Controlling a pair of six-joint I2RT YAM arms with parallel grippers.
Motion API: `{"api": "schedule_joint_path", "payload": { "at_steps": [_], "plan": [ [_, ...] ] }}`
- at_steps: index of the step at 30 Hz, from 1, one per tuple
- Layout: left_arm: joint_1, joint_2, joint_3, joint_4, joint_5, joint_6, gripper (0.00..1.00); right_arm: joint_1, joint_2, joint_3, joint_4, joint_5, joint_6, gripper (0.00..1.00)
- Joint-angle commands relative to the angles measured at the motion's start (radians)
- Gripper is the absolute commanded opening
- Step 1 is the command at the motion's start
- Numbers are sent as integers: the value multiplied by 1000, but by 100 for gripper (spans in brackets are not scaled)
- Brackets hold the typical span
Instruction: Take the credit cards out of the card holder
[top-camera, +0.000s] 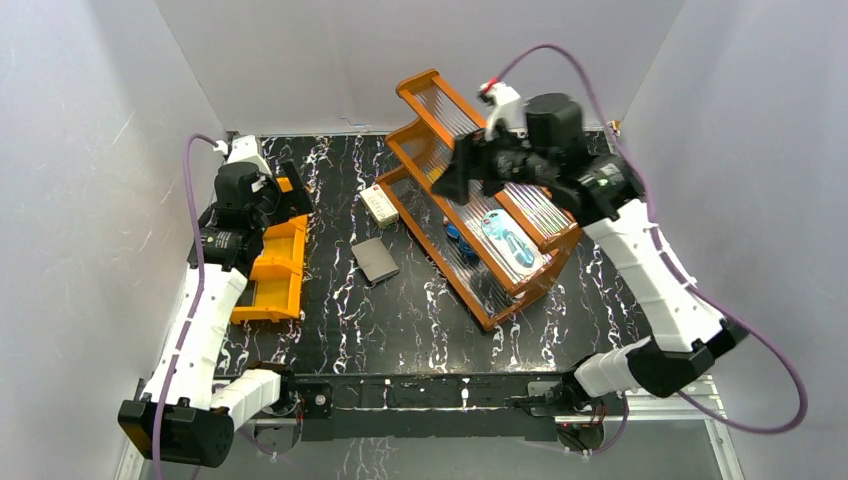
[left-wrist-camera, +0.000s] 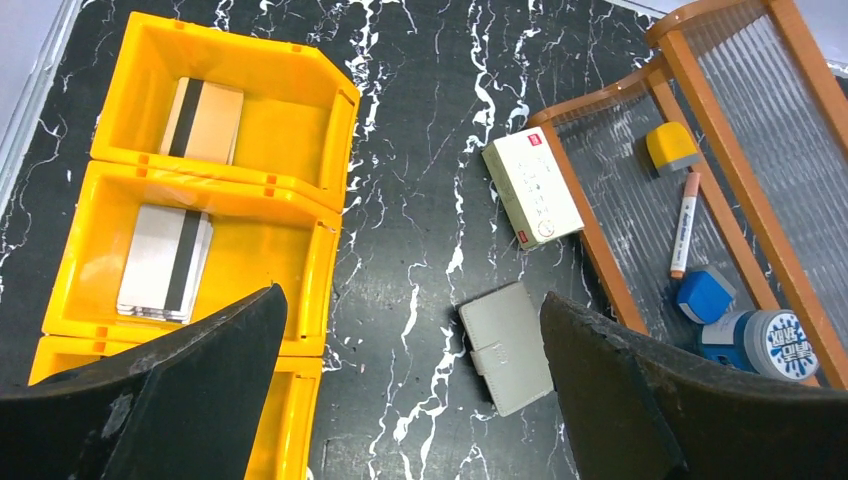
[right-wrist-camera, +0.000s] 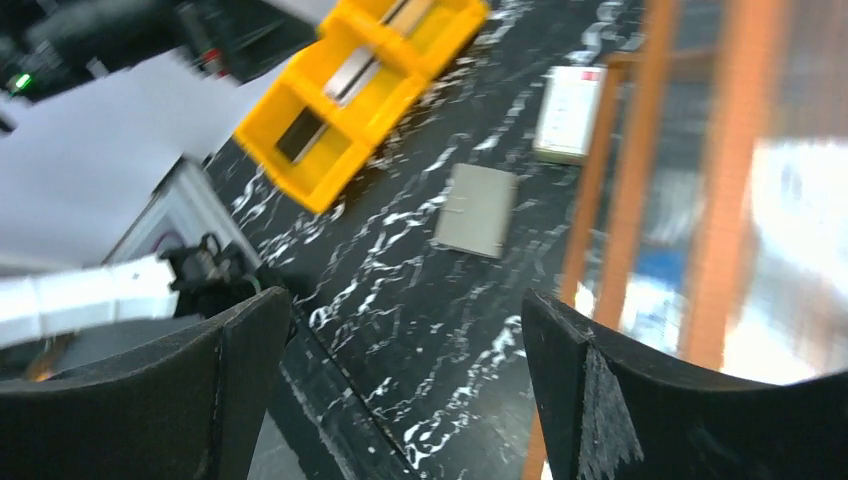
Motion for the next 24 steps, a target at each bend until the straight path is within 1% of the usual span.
{"api": "schedule_joint_path", "payload": {
  "at_steps": [1,3,6,11,15,19,24],
  "plan": [
    [18,-40,-8,2,35,-49,98,217,69,92,-38,64,-63,93],
    [21,-59,-14,-16,-4,-74,98,302,100,85,-24,88,-70,93],
    [24,-102,-47,-10,-41,-66,98,410,150,59,-31,167,-81,93],
    [28,-169,-105,-6,-118,-65,98,519,211,-42,0,315,-69,94],
    [29,-194,-132,-21,-146,-61,98,552,243,-174,55,440,7,94],
    [30,-203,-166,-19,-138,-29,98,560,277,-327,133,500,99,95],
    [31,-194,-198,-17,-126,-8,98,562,366,-413,157,603,196,96]
  ]
}}
